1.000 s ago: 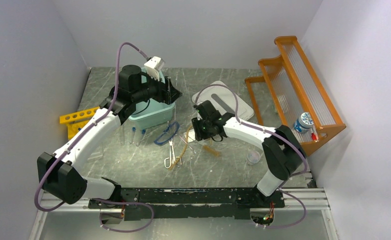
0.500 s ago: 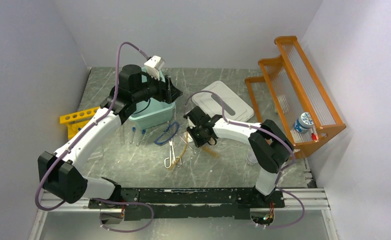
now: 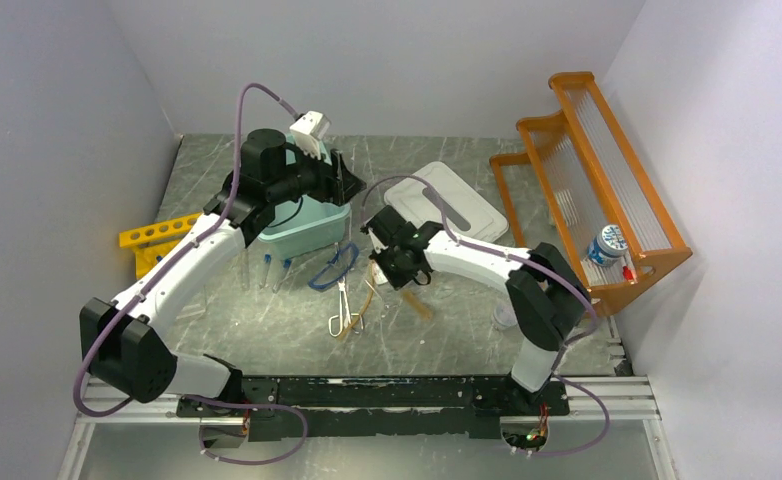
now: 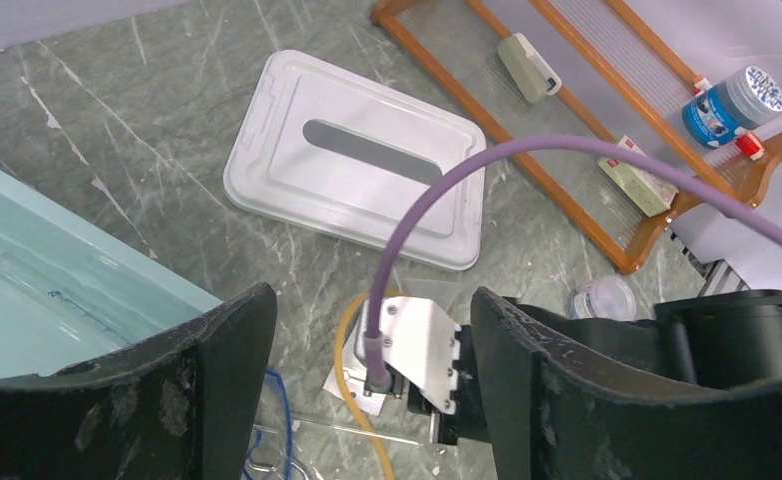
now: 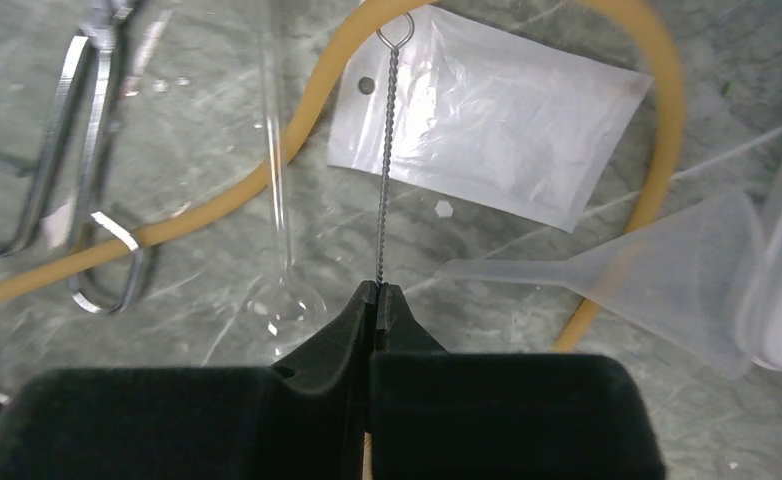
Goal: Organize the chemistry lab equipment
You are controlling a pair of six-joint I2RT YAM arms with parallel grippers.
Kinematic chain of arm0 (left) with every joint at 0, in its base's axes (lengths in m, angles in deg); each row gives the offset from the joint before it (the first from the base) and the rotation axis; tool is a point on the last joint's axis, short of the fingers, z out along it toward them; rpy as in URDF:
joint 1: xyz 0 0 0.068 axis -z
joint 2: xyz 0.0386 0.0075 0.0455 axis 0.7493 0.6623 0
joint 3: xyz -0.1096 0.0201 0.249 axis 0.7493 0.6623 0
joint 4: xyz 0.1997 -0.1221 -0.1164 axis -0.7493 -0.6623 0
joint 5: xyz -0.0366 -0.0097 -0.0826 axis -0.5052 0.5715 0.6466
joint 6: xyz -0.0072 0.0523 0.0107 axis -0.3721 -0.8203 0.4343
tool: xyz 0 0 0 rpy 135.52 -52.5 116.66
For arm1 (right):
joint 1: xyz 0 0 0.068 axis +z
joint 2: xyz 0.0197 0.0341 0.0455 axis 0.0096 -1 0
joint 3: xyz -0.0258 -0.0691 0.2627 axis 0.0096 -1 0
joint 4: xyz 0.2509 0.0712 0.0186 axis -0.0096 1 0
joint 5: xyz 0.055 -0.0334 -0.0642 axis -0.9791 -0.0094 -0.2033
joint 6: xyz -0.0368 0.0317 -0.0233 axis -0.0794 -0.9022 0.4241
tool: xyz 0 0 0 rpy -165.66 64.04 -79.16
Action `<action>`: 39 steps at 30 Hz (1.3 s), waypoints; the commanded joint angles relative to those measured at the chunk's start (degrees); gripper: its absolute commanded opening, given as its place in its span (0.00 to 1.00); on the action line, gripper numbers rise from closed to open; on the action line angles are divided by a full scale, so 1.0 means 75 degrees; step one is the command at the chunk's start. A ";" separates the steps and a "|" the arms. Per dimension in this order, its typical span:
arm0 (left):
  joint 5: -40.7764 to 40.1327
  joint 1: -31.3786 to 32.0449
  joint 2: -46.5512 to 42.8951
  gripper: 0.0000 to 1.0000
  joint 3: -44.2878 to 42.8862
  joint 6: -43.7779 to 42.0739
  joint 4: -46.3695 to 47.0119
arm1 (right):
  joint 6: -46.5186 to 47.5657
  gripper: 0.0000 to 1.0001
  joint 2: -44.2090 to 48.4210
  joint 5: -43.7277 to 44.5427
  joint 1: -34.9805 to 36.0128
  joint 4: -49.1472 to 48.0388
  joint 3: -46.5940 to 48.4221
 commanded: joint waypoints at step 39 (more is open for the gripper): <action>0.0453 0.0016 0.0630 0.74 0.0353 0.4119 0.1800 | -0.2758 0.00 0.1709 0.0004 -0.2177 -0.0334 0.2814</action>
